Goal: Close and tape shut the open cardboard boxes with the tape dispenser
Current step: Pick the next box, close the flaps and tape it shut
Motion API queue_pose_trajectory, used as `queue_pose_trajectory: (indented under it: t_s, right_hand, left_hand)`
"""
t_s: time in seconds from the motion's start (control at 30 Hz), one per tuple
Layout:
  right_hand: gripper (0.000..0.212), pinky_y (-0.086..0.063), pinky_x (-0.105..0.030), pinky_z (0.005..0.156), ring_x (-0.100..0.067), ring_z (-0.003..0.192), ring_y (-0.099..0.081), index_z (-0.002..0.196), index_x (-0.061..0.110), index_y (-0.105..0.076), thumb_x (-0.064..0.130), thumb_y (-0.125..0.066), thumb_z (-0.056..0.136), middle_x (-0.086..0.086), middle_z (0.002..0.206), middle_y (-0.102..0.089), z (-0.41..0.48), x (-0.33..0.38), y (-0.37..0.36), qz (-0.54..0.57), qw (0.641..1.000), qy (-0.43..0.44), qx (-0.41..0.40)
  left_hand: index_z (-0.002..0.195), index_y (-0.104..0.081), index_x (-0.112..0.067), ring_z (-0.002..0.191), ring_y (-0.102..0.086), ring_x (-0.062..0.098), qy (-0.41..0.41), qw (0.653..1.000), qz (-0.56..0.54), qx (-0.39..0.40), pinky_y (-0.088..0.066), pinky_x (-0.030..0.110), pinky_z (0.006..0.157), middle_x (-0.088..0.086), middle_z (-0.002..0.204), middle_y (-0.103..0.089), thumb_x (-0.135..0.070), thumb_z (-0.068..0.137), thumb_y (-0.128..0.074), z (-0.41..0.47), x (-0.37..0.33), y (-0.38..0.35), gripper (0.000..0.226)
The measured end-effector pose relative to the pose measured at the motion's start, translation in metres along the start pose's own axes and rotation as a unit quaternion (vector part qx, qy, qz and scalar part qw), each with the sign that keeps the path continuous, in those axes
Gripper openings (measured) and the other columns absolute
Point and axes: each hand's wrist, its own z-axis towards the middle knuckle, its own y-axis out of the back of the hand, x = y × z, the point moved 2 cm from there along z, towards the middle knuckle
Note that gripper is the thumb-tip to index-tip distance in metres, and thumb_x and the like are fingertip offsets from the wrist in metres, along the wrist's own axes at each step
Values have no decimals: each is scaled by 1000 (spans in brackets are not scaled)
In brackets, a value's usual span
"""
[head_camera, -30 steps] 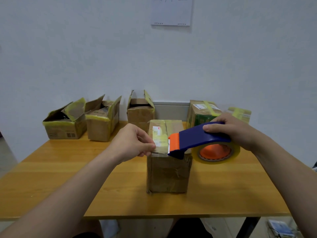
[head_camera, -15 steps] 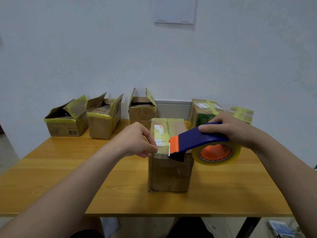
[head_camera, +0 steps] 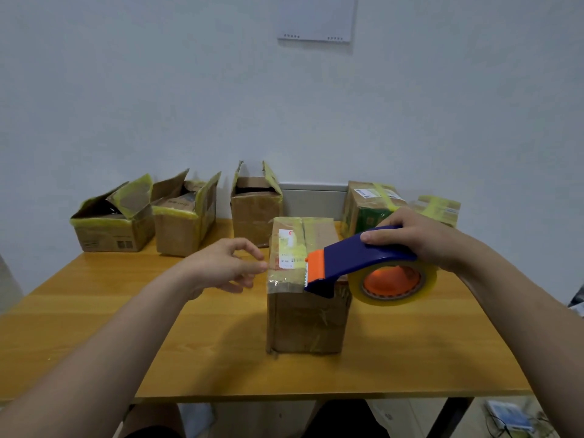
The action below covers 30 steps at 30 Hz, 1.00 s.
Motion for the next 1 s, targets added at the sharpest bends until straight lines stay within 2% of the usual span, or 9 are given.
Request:
queue_pose_trajectory:
  t_s: [0.1,0.2,0.33,0.5,0.6,0.73,0.87,0.93,1.0]
  right_hand:
    - [70,-49,-34,68,-24,67,-65,86,8,-74,75,-63,70,-14,78,-72,2,-1,1,-3,1000,1,0]
    - [70,-49,-35,69,-24,69,-65,86,9,-75,75,-63,67,-14,80,-73,1,-3,2,4,1000,1,2]
    - [63,-50,-34,71,-24,71,-66,89,8,-75,69,-64,75,-14,83,-73,-1,-7,3,12,1000,-6,4]
    - [56,-47,-31,69,-19,67,-61,81,9,-73,63,-64,81,-13,77,-69,-5,-14,8,29,1000,-7,6]
    - [80,-46,-34,72,-30,74,-59,91,-6,-69,71,-71,70,-30,87,-62,-16,-29,21,50,998,-27,-23]
    - [95,-47,-38,75,-30,75,-61,91,-1,-72,86,-74,53,-29,90,-65,-29,-44,30,54,998,-44,-6]
    - [97,-51,-31,73,-25,77,-66,96,1,-74,87,-74,50,-21,92,-72,-28,-46,29,52,998,-44,17]
    - [97,-51,-30,71,-26,76,-65,96,0,-73,86,-74,53,-21,91,-71,-26,-46,31,50,997,-43,33]
    - [92,-51,-28,69,-25,76,-66,94,2,-74,85,-74,54,-20,91,-72,-26,-46,33,48,997,-44,44]
  left_hand:
    - [130,-61,-43,129,-55,13,-96,990,58,-80,-50,38,102,-9,138,-57,-62,88,-69,6,-10,-18,47]
    - [147,-49,-49,151,-29,20,-100,991,86,-27,-38,42,116,-5,167,-25,-62,91,-64,10,-10,-42,60]
    - [144,-50,-54,132,-52,12,-90,994,-49,44,-49,25,97,-7,158,-41,-60,83,-70,18,6,-47,64]
    - [142,-53,-52,128,-54,13,-81,994,-67,42,-49,24,93,-9,149,-46,-49,89,-73,19,5,-47,57]
    - [140,-56,-51,125,-55,10,-80,993,-74,41,-49,24,96,-9,150,-47,-43,91,-74,19,7,-46,53]
    - [140,-56,-49,116,-54,2,-75,994,-65,40,-48,20,90,-10,147,-47,-42,90,-75,17,1,-47,54]
    - [142,-55,-47,135,-43,17,-66,997,47,15,-38,30,103,-8,153,-40,-47,87,-77,13,-12,-39,59]
    - [145,-53,-45,154,-26,25,-80,985,151,-25,-34,40,118,1,168,-23,-49,85,-80,13,-24,-35,66]
    - [147,-51,-46,158,-17,25,-126,966,221,-55,-30,51,123,-2,173,-11,-47,83,-83,14,-39,-39,71]
